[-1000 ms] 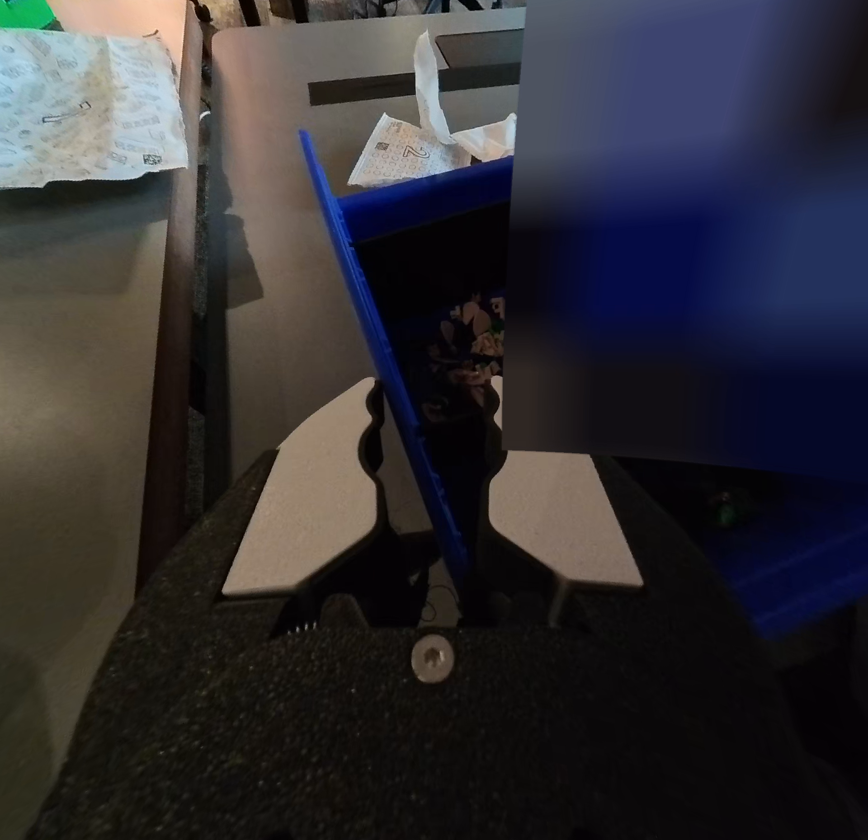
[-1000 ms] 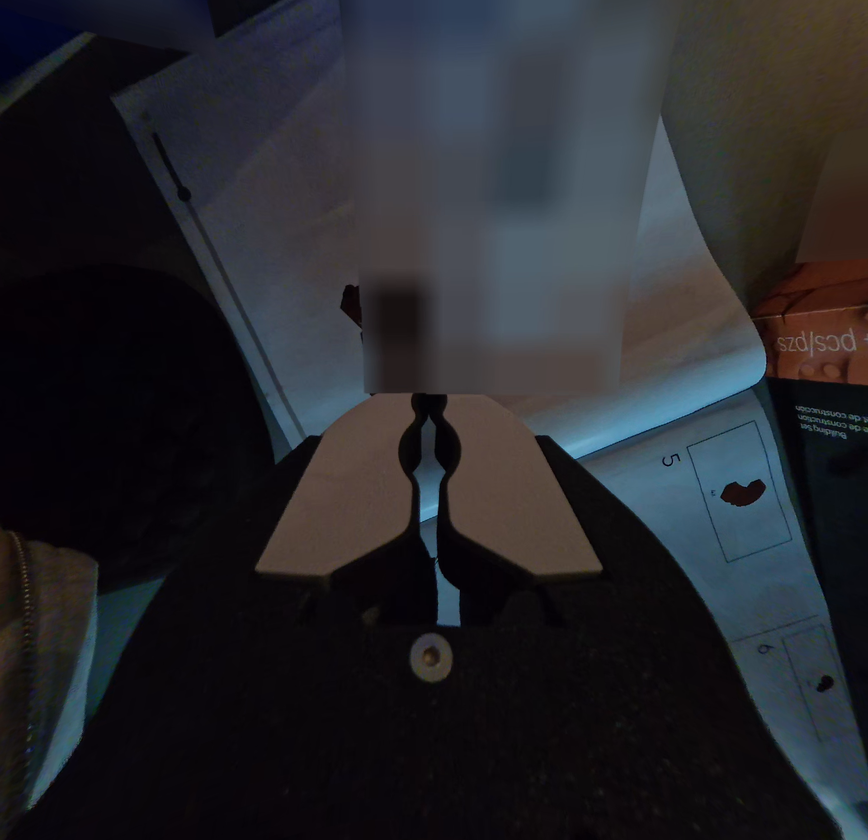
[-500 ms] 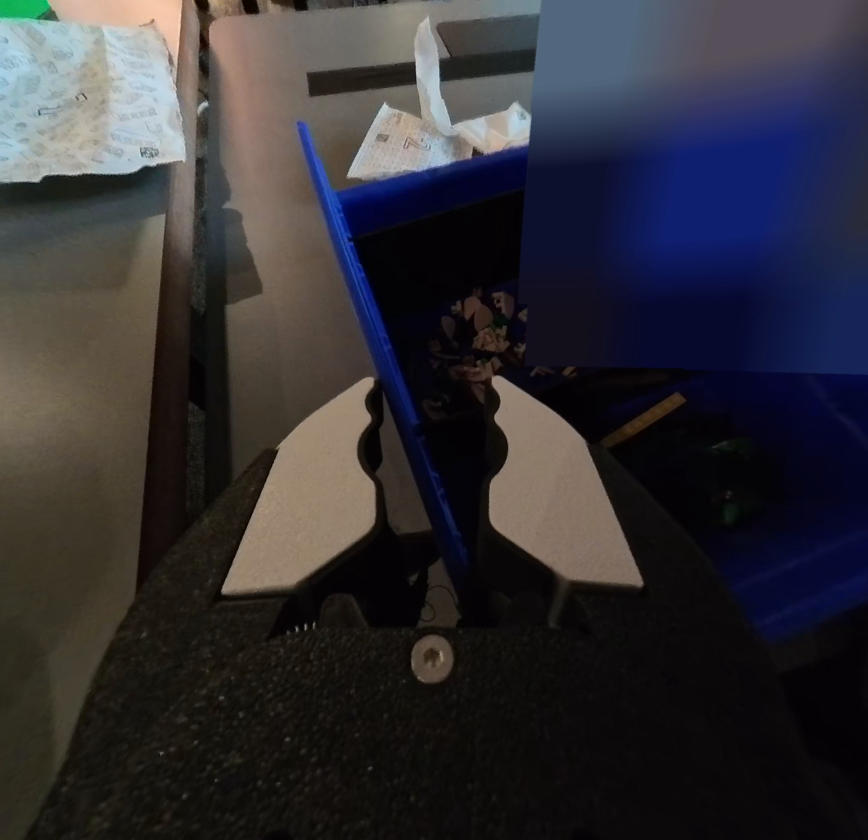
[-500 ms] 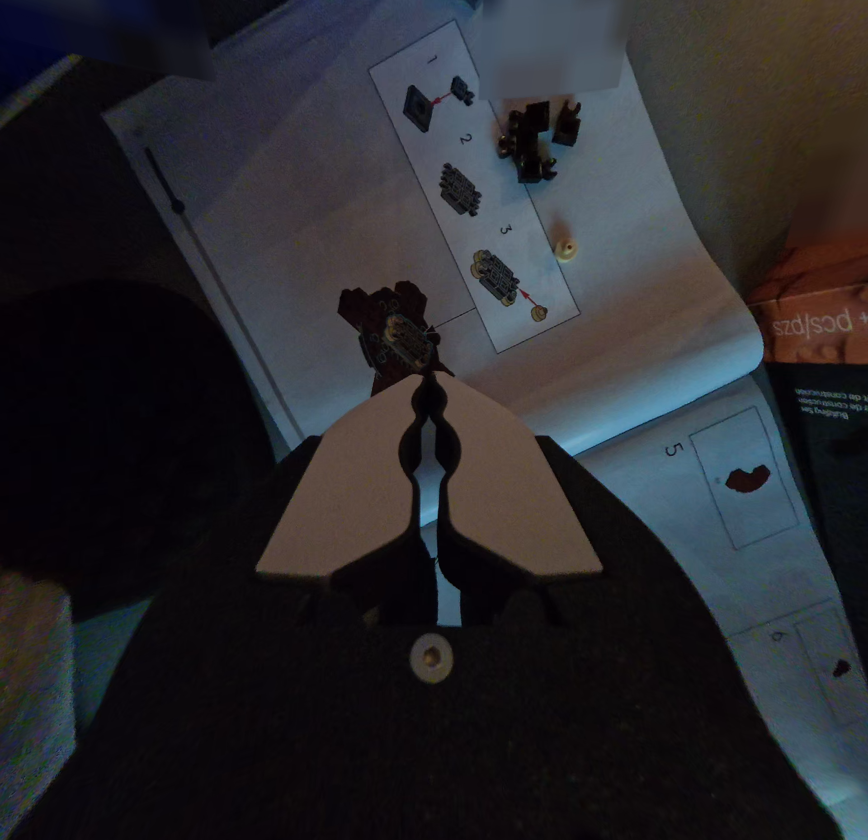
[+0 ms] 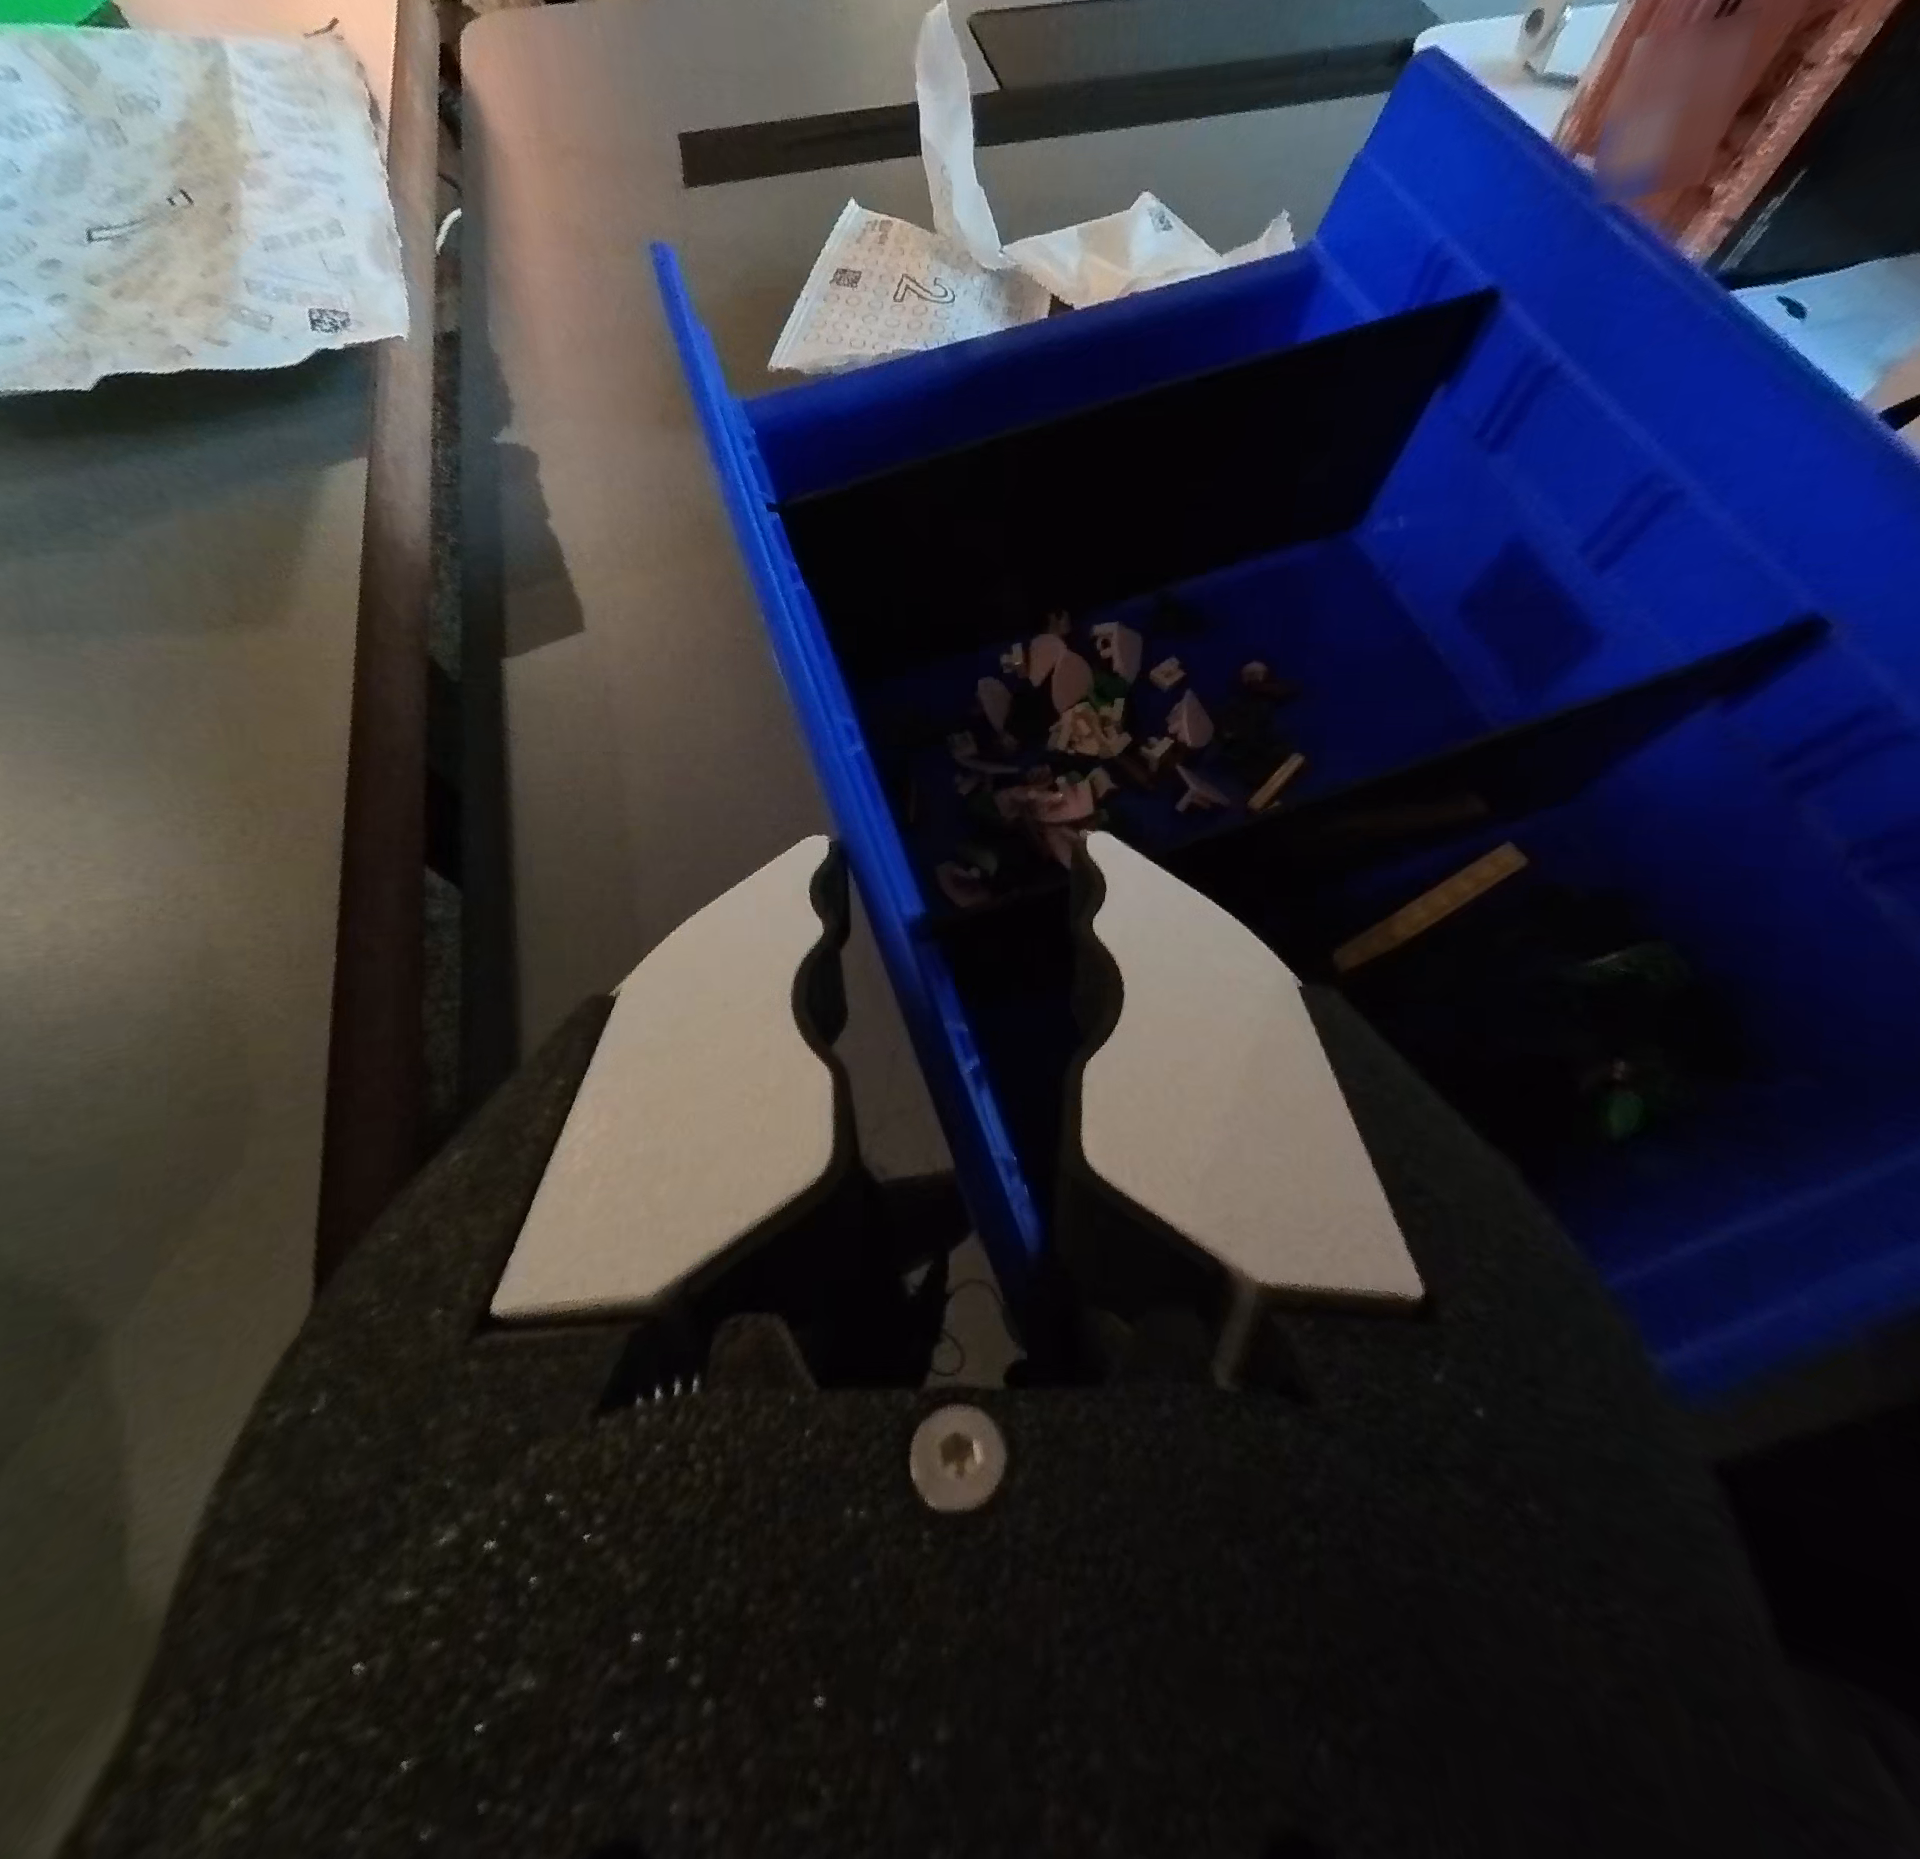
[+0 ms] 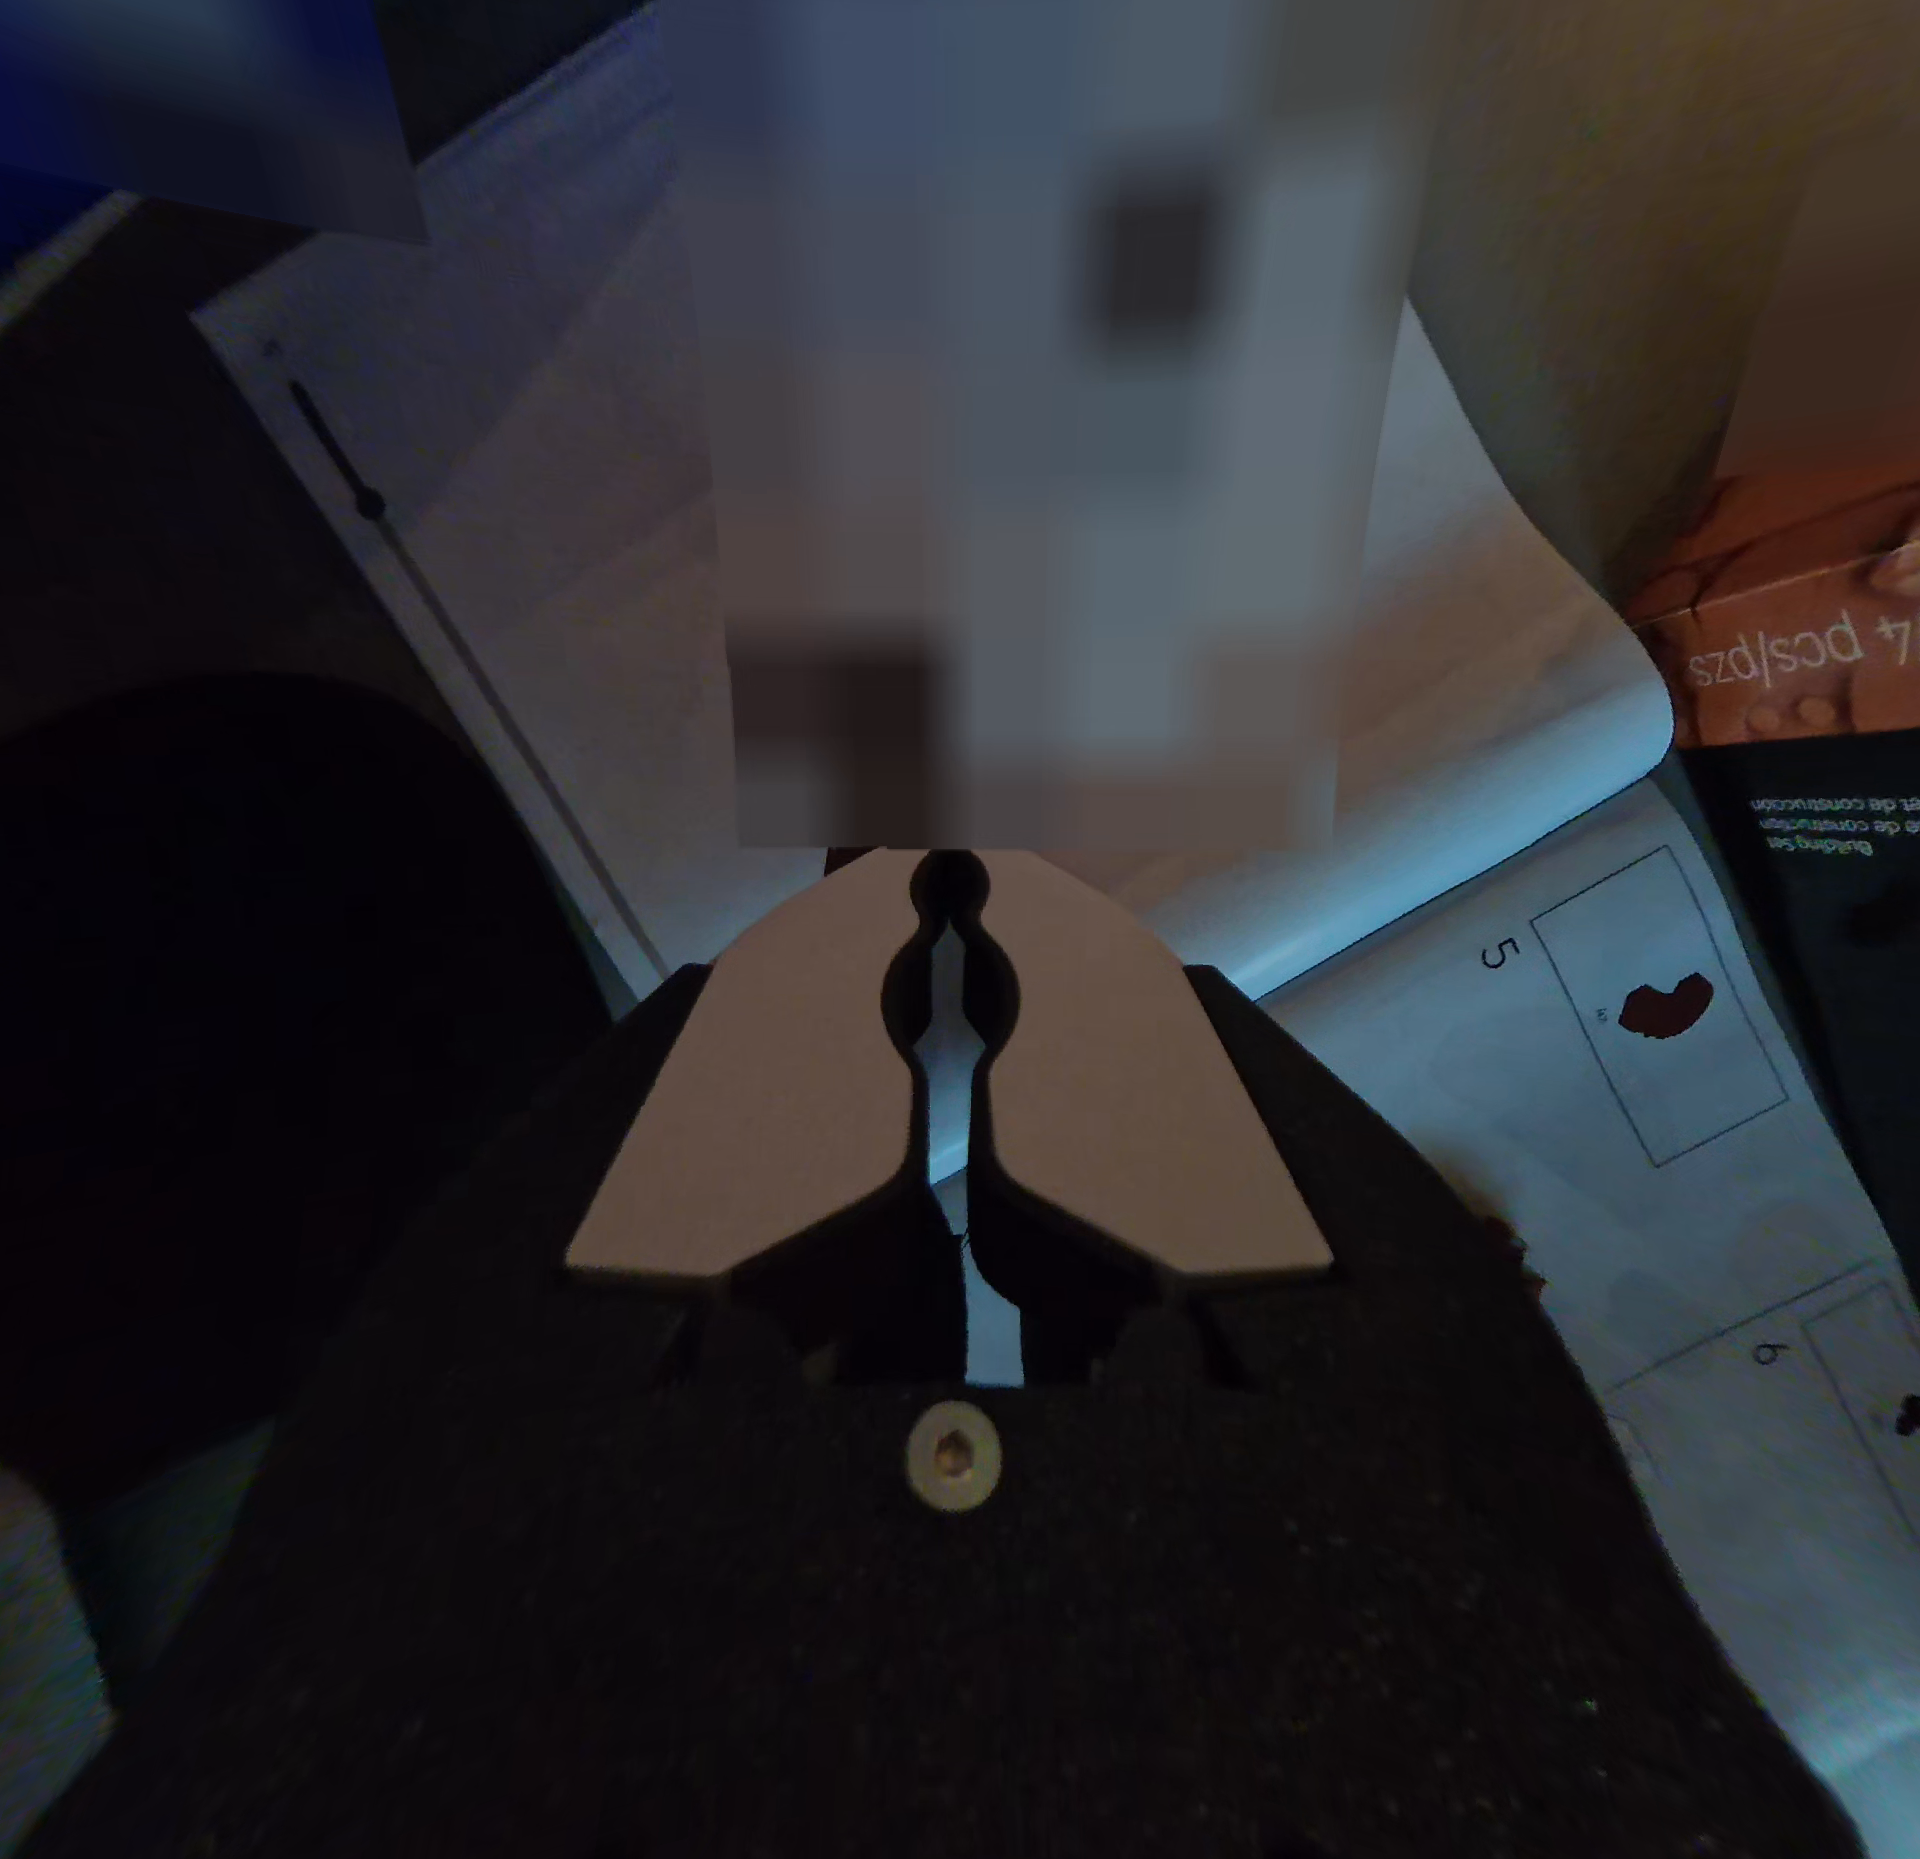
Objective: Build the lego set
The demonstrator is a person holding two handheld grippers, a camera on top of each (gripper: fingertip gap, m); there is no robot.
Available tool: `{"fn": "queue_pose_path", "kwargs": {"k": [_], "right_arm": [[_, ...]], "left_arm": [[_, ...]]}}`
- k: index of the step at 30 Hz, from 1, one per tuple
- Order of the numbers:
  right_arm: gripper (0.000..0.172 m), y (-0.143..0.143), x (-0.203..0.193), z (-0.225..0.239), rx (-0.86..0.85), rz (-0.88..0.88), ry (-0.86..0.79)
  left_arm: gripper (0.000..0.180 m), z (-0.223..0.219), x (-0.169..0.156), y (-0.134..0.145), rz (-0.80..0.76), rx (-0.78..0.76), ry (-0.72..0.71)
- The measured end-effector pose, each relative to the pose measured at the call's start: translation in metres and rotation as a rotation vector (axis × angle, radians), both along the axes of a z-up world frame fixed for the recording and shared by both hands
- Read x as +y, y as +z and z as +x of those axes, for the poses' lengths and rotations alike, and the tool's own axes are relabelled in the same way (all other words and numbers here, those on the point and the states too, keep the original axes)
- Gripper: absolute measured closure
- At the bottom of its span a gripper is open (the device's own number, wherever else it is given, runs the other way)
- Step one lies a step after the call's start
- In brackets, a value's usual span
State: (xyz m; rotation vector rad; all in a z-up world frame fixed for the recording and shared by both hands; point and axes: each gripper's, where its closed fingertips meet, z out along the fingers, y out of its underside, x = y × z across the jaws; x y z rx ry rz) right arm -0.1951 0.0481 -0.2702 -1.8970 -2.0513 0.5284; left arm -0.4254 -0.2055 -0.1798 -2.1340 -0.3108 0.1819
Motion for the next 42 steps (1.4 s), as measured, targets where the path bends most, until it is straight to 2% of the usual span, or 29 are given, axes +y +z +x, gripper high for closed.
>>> {"fn": "queue_pose_path", "kwargs": {"k": [3,5,7,10,15,22,26,34,36,38,39,42], "right_arm": [[0.169,0.002,0.0,-0.004,-0.023,0.006,-0.004],[0.169,0.018,0.0,-0.021,0.075,0.013,-0.022],[0.168,0.031,0.013,-0.035,0.143,0.09,-0.05],[0.151,0.02,0.025,-0.038,0.07,0.117,-0.067],[0.156,0.013,0.042,-0.047,0.108,0.157,-0.105],[0.155,0.008,0.044,-0.055,0.125,0.147,-0.079],[0.165,0.003,0.045,-0.057,0.113,0.146,-0.075],[0.166,0.014,0.052,-0.068,0.155,0.152,-0.076],[0.166,0.008,0.051,-0.069,0.126,0.147,-0.065],[0.163,0.003,0.05,-0.069,0.124,0.138,-0.058],[0.154,0.005,0.048,-0.07,0.136,0.12,-0.059],[0.146,0.011,0.044,-0.069,0.128,0.122,-0.052]], "left_arm": [[0.14,0.0,0.0,0.0,-0.003,0.006,0.002],[0.14,0.0,0.0,0.001,-0.007,0.018,0.002],[0.14,0.0,-0.001,0.001,-0.013,0.027,0.0],[0.139,0.002,-0.003,0.003,-0.014,0.04,-0.004],[0.139,0.003,-0.007,0.008,0.005,0.058,-0.003],[0.139,0.001,-0.013,0.009,0.008,0.065,0.017],[0.139,0.0,-0.013,0.009,0.008,0.061,0.02],[0.139,-0.001,-0.015,0.01,0.01,0.07,0.027],[0.139,0.0,-0.015,0.012,0.017,0.074,0.027],[0.139,-0.001,-0.016,0.013,0.023,0.071,0.031],[0.139,-0.001,-0.016,0.013,0.024,0.068,0.034],[0.136,0.002,-0.016,0.016,0.037,0.074,0.029]]}}
